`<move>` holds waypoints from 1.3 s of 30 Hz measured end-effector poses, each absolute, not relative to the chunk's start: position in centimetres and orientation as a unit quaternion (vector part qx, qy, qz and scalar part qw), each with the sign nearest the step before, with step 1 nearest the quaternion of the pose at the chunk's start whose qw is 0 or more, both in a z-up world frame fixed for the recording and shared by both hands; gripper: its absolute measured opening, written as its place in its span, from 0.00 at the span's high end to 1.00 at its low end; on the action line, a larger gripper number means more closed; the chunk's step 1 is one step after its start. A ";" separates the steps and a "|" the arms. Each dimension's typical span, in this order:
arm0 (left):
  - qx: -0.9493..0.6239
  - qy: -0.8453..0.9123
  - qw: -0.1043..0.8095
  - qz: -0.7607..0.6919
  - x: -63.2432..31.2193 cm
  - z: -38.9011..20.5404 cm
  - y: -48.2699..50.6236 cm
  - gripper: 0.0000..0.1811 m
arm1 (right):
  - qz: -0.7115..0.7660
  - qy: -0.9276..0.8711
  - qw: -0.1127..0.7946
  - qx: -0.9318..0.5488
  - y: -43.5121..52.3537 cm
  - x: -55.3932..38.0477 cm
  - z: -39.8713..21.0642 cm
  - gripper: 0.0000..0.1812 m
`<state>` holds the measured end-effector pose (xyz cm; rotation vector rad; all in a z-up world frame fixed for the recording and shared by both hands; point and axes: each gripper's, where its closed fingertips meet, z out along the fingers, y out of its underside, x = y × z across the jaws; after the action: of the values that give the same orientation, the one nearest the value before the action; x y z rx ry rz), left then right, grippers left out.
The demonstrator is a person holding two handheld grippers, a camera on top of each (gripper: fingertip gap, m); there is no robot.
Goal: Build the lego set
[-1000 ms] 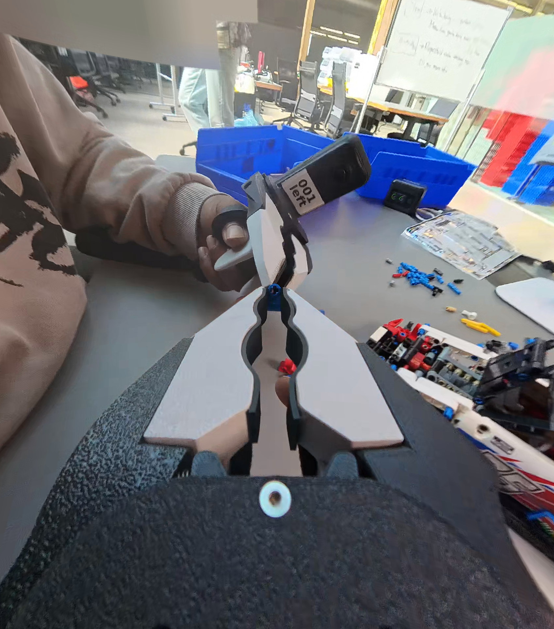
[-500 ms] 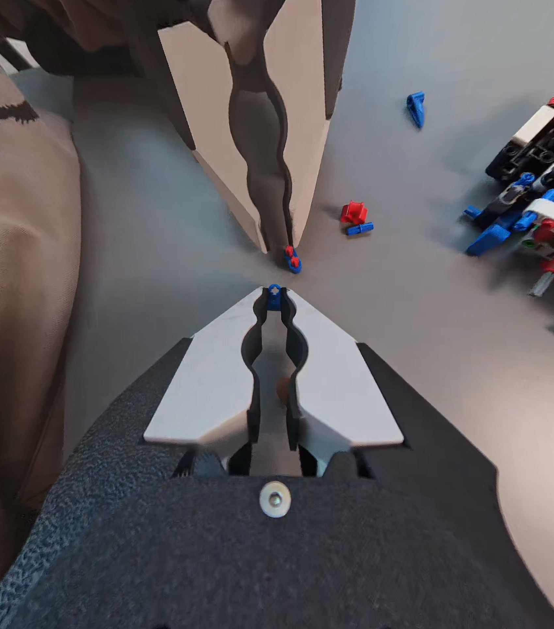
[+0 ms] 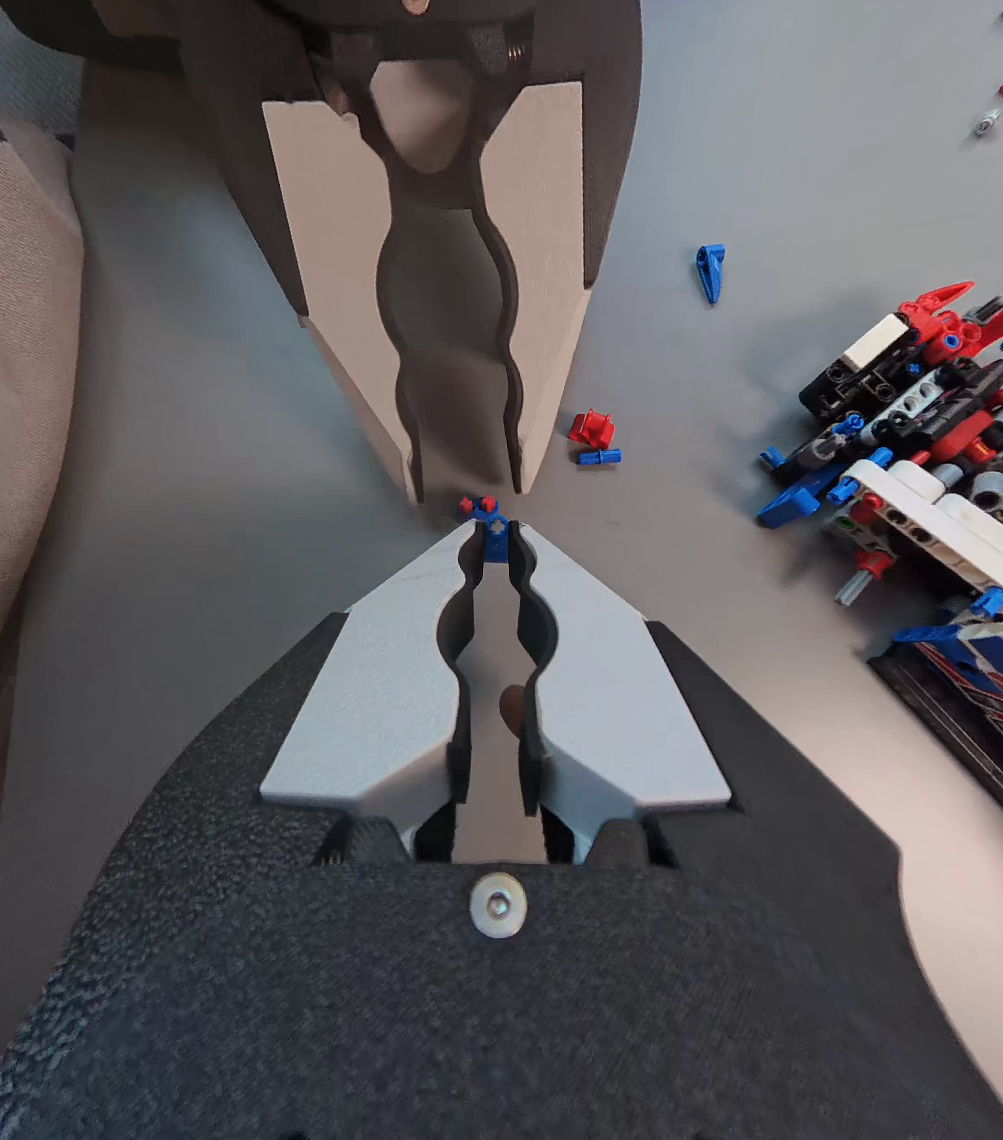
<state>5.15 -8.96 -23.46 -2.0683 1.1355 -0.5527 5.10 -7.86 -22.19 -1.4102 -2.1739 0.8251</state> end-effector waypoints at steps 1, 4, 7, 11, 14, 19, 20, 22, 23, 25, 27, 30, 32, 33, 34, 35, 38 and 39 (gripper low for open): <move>-0.798 0.443 0.351 -0.208 5.3 -23.6 -9.0 0.83 | 0.299 -0.786 0.204 -0.501 -8.1 5.0 -22.1 0.98; -0.796 0.449 0.357 -0.196 5.5 -23.7 -8.8 0.85 | 0.302 -0.794 0.196 -0.489 -8.7 4.3 -22.0 0.98; -0.795 0.450 0.362 -0.188 5.5 -23.8 -8.6 0.88 | 0.288 -0.805 0.185 -0.485 -8.7 4.2 -22.1 0.98; -0.791 0.457 0.368 -0.172 5.3 -23.9 -8.4 0.93 | 0.271 -0.815 0.171 -0.483 -8.6 4.2 -22.5 0.98; -0.787 0.463 0.372 -0.167 5.3 -23.9 -8.3 0.93 | 0.267 -0.818 0.166 -0.482 -8.6 4.1 -22.5 0.98; -0.782 0.468 0.378 -0.167 5.3 -23.9 -8.3 0.93 | 0.256 -0.822 0.163 -0.481 -8.4 4.1 -22.6 0.98; -0.780 0.469 0.378 -0.167 5.2 -23.9 -8.3 0.93 | 0.257 -0.822 0.161 -0.482 -8.4 4.0 -22.6 0.98; -0.780 0.471 0.377 -0.169 5.2 -24.0 -8.3 0.93 | 0.256 -0.824 0.157 -0.481 -8.4 4.0 -22.7 0.98; -0.780 0.471 0.376 -0.171 5.2 -24.0 -8.3 0.93 | 0.254 -0.825 0.156 -0.480 -8.4 4.0 -22.7 0.98; -0.781 0.467 0.375 -0.177 5.2 -24.0 -8.3 0.93 | 0.253 -0.826 0.155 -0.480 -8.4 4.0 -22.7 0.98; -0.783 0.464 0.375 -0.178 5.2 -24.0 -8.3 0.92 | 0.252 -0.824 0.151 -0.484 -8.3 4.0 -22.8 0.98; -0.785 0.461 0.374 -0.179 5.1 -24.0 -8.2 0.92 | 0.253 -0.822 0.142 -0.491 -8.3 3.9 -22.8 0.98; -0.787 0.459 0.371 -0.179 5.0 -24.1 -8.2 0.91 | 0.250 -0.822 0.136 -0.494 -8.3 3.9 -22.8 0.98; -0.790 0.457 0.368 -0.179 5.0 -24.1 -8.2 0.91 | 0.247 -0.821 0.132 -0.497 -8.3 3.9 -22.8 0.98; -0.794 0.453 0.363 -0.178 4.9 -24.1 -8.1 0.91 | 0.246 -0.820 0.129 -0.501 -8.3 3.8 -22.9 0.98; -0.799 0.449 0.358 -0.178 4.8 -24.1 -8.1 0.91 | 0.244 -0.819 0.126 -0.504 -8.3 3.7 -22.9 0.98; -0.804 0.444 0.352 -0.182 4.6 -24.2 -8.2 0.92 | 0.238 -0.817 0.119 -0.512 -8.3 3.6 -22.9 0.98; -0.804 0.443 0.352 -0.185 4.6 -24.2 -8.3 0.93 | 0.235 -0.817 0.116 -0.514 -8.3 3.6 -22.9 0.98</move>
<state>4.63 -8.29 -24.17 -2.0795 1.1455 -0.4778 3.55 -8.27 -22.92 -1.5071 -2.3921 0.6891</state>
